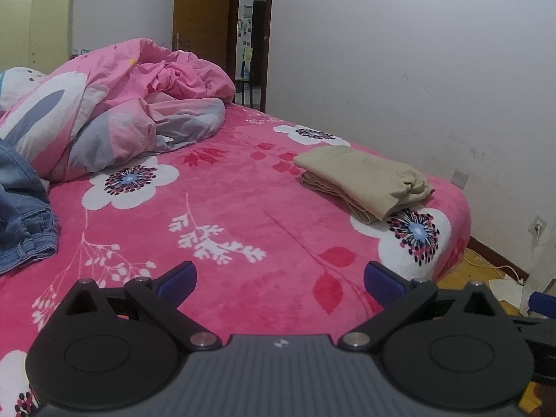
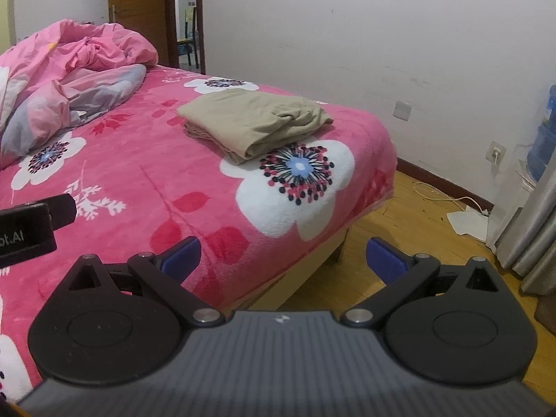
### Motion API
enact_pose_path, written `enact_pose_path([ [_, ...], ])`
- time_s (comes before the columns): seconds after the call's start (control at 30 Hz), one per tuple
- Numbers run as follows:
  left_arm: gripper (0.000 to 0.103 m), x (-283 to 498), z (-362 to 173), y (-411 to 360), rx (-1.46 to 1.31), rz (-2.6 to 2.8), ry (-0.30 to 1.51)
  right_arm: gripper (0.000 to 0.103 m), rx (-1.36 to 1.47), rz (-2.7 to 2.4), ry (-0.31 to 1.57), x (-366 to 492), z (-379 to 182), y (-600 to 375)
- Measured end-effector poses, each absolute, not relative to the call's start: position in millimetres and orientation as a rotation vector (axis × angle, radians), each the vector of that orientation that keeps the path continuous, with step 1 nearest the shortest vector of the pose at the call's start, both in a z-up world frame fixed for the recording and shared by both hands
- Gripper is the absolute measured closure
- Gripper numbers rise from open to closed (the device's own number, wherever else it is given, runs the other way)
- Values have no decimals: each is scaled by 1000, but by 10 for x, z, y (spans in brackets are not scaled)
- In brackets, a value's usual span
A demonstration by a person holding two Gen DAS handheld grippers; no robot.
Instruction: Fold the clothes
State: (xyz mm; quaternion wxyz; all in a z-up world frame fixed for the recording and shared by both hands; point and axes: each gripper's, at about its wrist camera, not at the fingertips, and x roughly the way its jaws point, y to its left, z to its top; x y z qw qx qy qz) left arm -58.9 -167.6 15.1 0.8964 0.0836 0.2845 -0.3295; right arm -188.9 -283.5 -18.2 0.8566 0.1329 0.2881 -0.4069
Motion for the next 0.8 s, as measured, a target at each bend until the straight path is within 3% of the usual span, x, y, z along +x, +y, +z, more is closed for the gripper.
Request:
enact_pose_path([
  [0.8,0,-466,199,-2009,191,-709,575,1,306,-890,584,-1840,-116,-3090],
])
